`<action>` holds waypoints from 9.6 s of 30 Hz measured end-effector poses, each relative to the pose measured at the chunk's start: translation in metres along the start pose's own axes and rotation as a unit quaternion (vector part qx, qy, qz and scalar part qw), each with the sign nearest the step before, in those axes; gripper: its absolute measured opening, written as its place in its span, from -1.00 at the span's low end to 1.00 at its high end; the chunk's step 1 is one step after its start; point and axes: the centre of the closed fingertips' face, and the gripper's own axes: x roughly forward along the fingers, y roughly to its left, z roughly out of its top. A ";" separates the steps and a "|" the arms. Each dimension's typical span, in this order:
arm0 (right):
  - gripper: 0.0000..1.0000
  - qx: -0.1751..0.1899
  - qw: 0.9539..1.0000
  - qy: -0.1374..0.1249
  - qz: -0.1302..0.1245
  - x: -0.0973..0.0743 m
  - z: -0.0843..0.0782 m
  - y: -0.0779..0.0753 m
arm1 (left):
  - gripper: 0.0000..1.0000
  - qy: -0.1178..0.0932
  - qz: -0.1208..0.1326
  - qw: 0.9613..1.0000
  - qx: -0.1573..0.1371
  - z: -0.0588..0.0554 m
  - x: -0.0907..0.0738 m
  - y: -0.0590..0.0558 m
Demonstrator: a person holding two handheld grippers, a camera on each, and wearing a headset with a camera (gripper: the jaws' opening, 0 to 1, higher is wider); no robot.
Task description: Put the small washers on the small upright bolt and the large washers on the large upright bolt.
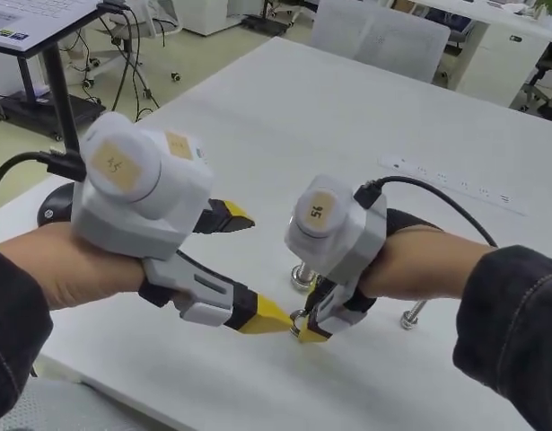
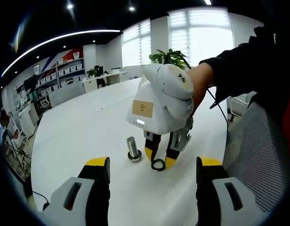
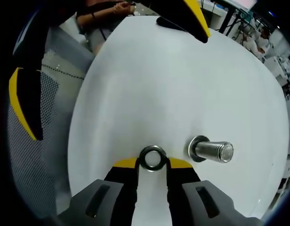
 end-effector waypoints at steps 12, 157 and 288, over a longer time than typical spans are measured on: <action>-0.52 0.007 1.000 0.006 0.000 -0.006 -0.009 -0.003 | 0.48 0.001 -0.002 1.000 0.000 0.000 0.000 0.001; -0.51 -0.012 0.999 0.032 -0.007 -0.011 0.010 -0.058 | 0.47 -0.028 -0.008 0.999 -0.026 0.008 -0.004 0.002; 0.23 0.350 0.869 -0.288 -0.198 -0.116 -0.108 0.090 | 0.51 0.025 -0.123 0.990 -0.063 -0.019 -0.025 -0.023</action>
